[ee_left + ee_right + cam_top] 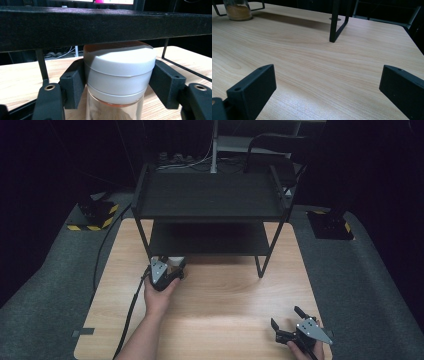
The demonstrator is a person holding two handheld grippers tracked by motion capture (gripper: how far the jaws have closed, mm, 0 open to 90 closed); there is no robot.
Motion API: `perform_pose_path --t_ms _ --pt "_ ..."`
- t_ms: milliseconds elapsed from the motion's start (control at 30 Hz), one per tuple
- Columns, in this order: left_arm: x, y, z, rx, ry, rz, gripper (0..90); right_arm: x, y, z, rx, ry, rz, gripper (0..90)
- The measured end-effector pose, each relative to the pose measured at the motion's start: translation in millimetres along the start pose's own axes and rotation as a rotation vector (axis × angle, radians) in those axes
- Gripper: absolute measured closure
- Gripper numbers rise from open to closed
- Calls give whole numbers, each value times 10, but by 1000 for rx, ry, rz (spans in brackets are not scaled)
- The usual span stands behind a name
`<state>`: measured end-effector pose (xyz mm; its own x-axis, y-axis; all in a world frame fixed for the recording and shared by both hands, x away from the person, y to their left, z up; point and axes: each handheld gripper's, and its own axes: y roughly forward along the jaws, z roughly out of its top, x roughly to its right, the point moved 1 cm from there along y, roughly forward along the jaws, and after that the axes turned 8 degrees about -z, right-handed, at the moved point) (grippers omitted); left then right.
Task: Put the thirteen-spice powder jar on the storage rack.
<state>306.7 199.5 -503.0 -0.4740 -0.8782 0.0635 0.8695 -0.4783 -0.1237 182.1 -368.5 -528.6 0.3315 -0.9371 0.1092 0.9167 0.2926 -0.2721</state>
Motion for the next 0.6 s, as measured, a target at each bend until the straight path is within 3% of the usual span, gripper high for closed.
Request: perform_pose_path --t_ms 367,600 --pt "5 -77 52 -25 34 -21 337 2 -2 -4 4 -11 4 5" --pt "43 -225 20 -20 14 -36 337 4 -2 -6 6 -14 5 5"
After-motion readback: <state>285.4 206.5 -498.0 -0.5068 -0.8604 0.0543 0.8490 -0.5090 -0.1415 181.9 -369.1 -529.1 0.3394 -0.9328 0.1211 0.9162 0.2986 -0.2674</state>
